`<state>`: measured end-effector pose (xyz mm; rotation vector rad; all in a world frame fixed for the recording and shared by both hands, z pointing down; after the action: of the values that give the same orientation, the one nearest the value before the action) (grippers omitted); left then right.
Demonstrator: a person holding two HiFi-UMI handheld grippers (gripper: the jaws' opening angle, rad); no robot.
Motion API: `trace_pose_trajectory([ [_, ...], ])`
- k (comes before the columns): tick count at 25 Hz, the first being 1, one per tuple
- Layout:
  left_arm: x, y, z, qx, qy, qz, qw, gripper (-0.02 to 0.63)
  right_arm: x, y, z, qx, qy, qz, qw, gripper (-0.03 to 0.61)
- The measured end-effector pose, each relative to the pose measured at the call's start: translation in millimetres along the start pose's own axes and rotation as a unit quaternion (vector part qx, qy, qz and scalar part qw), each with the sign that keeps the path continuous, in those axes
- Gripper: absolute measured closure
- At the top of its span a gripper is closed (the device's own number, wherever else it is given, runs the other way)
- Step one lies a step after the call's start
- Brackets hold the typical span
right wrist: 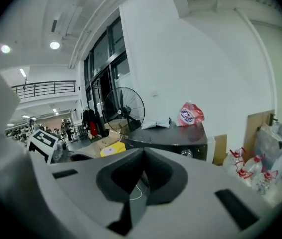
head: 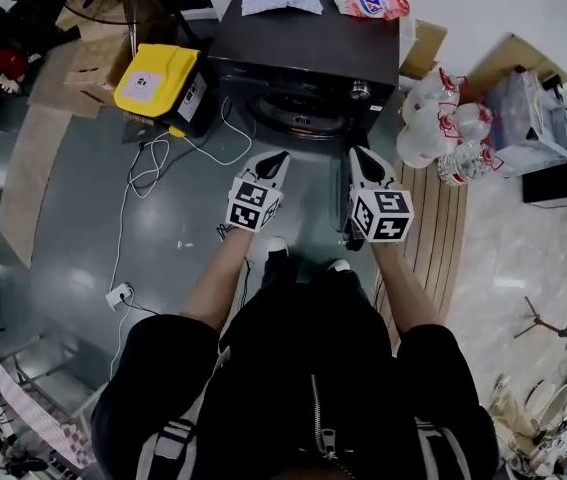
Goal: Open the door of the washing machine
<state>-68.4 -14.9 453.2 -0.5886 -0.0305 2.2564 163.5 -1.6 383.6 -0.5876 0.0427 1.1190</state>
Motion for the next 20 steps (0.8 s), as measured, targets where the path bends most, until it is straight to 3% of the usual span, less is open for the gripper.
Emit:
trace_pose_trajectory([
  [11, 57, 82, -38, -0.016, -0.074, -0.035, 0.9965, 0.611, -20, 63, -19, 0.037, -0.064, 0.004, 0.997, 0.577],
  [20, 99, 112, -51, -0.019, -0.123, -0.042, 0.9914, 0.611, -27, 101, -13, 0.053, -0.084, 0.007, 0.995, 0.577],
])
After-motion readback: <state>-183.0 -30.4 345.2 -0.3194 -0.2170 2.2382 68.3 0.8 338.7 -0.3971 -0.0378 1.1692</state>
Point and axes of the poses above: the fingertips, and each gripper's own axes: x backward along the fingers, y to its left, z out of its underside, the point moved 9 cm from there along x, backward along the fingers, and after that the axes turned 15 degrees about -x, right-handed, at the moved point
